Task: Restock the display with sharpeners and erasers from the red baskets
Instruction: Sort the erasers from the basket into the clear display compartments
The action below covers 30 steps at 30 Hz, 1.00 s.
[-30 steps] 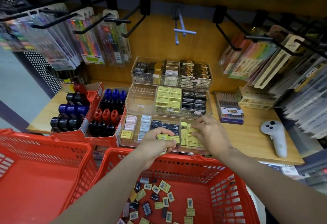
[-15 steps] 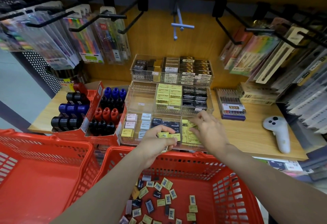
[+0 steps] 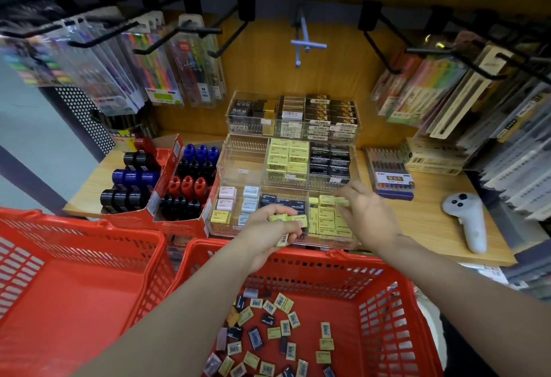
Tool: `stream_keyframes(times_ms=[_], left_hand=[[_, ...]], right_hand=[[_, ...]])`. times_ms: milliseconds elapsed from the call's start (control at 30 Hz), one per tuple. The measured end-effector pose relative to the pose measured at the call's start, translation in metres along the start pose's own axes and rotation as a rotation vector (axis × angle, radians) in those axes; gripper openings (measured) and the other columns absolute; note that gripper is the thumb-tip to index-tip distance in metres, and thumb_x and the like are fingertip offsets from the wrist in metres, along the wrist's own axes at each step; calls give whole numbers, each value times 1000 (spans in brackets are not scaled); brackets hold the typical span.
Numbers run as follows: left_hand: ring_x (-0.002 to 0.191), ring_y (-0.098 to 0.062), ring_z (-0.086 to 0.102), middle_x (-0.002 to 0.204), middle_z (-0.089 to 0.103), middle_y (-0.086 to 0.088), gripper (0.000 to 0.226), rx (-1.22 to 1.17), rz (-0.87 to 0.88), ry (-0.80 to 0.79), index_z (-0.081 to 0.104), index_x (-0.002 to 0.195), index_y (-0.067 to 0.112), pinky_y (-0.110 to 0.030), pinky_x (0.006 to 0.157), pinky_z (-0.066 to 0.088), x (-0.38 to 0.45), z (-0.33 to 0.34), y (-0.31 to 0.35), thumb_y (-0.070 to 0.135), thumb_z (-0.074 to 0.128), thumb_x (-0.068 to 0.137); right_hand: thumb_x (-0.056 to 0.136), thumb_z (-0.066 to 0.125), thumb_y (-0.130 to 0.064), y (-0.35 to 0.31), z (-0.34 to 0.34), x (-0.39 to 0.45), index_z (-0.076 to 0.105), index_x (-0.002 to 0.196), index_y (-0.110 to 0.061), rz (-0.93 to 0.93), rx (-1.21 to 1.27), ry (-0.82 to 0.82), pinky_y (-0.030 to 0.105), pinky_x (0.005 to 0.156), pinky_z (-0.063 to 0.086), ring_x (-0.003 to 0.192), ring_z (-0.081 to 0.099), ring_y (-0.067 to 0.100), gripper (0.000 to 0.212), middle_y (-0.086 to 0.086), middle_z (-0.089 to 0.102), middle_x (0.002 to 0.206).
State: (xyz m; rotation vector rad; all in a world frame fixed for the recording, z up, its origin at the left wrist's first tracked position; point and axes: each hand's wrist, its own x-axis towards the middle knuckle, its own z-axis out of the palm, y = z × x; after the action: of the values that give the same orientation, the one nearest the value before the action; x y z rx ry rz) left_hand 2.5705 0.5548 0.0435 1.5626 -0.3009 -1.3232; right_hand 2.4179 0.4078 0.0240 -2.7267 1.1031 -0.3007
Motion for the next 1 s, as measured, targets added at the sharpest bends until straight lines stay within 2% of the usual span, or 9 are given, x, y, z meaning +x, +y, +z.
stream_keyframes(times_ms=[100,167,267,400,633,733,800,900,1000], left_hand=[[71,-19,62,77,74,-7,28,17,21,-36,67,109,15,-37,93,49,-28,7,15,1,72,85],[72,-18,61,75,72,-4,24,77,52,-64,68,107,17,-40,101,43,-55,12,28,5,71,87],[65,-12,60,74,70,-3,22,119,78,-118,70,105,19,-29,79,50,-90,14,41,8,72,87],[67,-14,62,78,70,-8,22,0,81,-147,75,99,17,-24,59,51,-115,16,35,2,74,83],[61,-11,61,73,70,-5,28,-187,79,-32,69,109,12,-22,57,52,-114,24,32,0,72,84],[60,-11,57,71,68,-2,24,-243,78,32,67,107,14,-27,76,54,-102,21,38,10,74,84],[65,-12,54,86,64,-5,25,-347,49,71,63,107,12,-32,86,53,-93,18,47,11,72,84],[84,-19,56,121,55,-15,28,-580,-20,46,58,113,5,-29,67,52,-84,14,61,-4,64,87],[100,-25,58,137,44,-19,48,-622,-45,-69,55,130,7,-33,73,56,-79,11,62,-11,55,85]], right_hand=[[92,64,-11,-1,-38,-11,66,117,-20,87,250,-139,13,70,50,89,65,8,26,-4,63,123],[93,63,-9,-9,-65,-28,64,118,-24,160,467,-233,13,66,52,81,69,5,29,-6,66,115],[94,64,-11,-31,-91,-58,66,114,-16,218,844,-240,33,72,61,79,74,15,21,4,68,107],[84,74,-29,-63,-113,-78,75,102,-13,282,1227,-309,25,70,59,85,74,18,25,8,75,99],[79,79,-9,-70,-125,-75,75,103,-12,259,1217,-374,24,68,59,77,74,23,24,6,76,89],[80,76,0,-62,-113,-65,70,110,-20,388,1265,-405,23,66,59,78,75,25,36,9,75,88],[84,72,1,-51,-96,-57,70,111,-20,498,1183,-315,26,67,60,76,75,22,34,10,71,91],[87,70,-2,-28,-67,-39,70,104,-18,556,875,-226,39,75,62,71,73,18,24,7,66,92],[88,70,-7,-20,-43,-18,69,101,-17,563,684,-201,29,58,59,60,68,12,17,1,66,79]])
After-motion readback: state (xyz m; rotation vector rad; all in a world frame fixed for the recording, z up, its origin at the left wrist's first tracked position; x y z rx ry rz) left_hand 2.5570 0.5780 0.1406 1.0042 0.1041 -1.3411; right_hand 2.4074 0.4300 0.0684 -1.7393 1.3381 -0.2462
